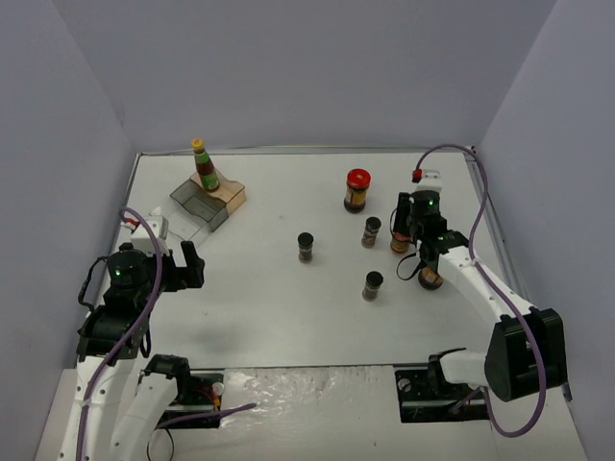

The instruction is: Organize the condiment bottles

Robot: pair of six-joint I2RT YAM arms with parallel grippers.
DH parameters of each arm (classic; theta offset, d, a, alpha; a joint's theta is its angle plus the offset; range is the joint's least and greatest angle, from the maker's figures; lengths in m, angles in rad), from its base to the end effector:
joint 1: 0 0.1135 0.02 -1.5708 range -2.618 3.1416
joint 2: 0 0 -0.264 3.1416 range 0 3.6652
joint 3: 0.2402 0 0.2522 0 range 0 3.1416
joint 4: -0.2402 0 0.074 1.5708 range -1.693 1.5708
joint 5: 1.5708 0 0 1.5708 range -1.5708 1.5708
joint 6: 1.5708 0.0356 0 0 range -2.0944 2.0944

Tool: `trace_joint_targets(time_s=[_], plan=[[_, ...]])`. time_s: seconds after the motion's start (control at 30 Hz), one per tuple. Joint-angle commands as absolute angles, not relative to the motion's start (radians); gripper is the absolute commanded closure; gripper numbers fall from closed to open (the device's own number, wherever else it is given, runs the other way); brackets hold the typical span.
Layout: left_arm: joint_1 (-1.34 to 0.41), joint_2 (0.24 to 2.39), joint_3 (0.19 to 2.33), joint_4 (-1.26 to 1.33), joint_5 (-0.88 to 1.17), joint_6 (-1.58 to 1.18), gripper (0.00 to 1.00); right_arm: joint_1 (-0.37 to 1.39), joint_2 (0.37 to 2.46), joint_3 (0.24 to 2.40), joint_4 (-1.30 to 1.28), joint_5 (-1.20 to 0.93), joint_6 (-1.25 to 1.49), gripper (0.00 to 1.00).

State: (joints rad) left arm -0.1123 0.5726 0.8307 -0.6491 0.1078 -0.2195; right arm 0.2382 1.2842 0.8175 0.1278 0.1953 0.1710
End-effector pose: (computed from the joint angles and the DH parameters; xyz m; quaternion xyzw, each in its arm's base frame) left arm 0.1196 -0.0173 0.3354 -0.0145 0.8302 -0.1359 0.5405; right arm 0.2872 0.0626 0.2739 0.0290 0.8138 0.0389 0.5792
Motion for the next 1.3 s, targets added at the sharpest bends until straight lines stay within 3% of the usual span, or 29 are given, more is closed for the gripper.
trace_joint_targets(time_s=[0.0,0.33,0.47,0.63,1.03,1.27], plan=[[-0.117,0.598,0.911,-0.613,0.116,-0.218,0.03,0.285,1.141,1.002,0.166,0.192,0.117,1.00],[-0.117,0.595,0.945,-0.631,0.094,-0.224,0.03,0.514,1.234,1.317,0.058,0.050,0.006,1.00],[-0.116,0.593,0.953,-0.636,0.089,-0.225,0.03,0.682,1.417,1.470,0.058,-0.035,-0.068,1.00],[-0.115,0.588,0.949,-0.647,0.094,-0.234,0.03,0.754,1.580,1.569,0.110,-0.162,-0.106,1.00],[-0.115,0.575,0.914,-0.631,0.107,-0.281,0.03,0.823,1.847,1.557,0.367,-0.314,-0.121,1.00],[-0.115,0.572,0.883,-0.596,0.121,-0.300,0.03,0.827,1.868,1.449,0.535,-0.336,-0.098,1.00]])
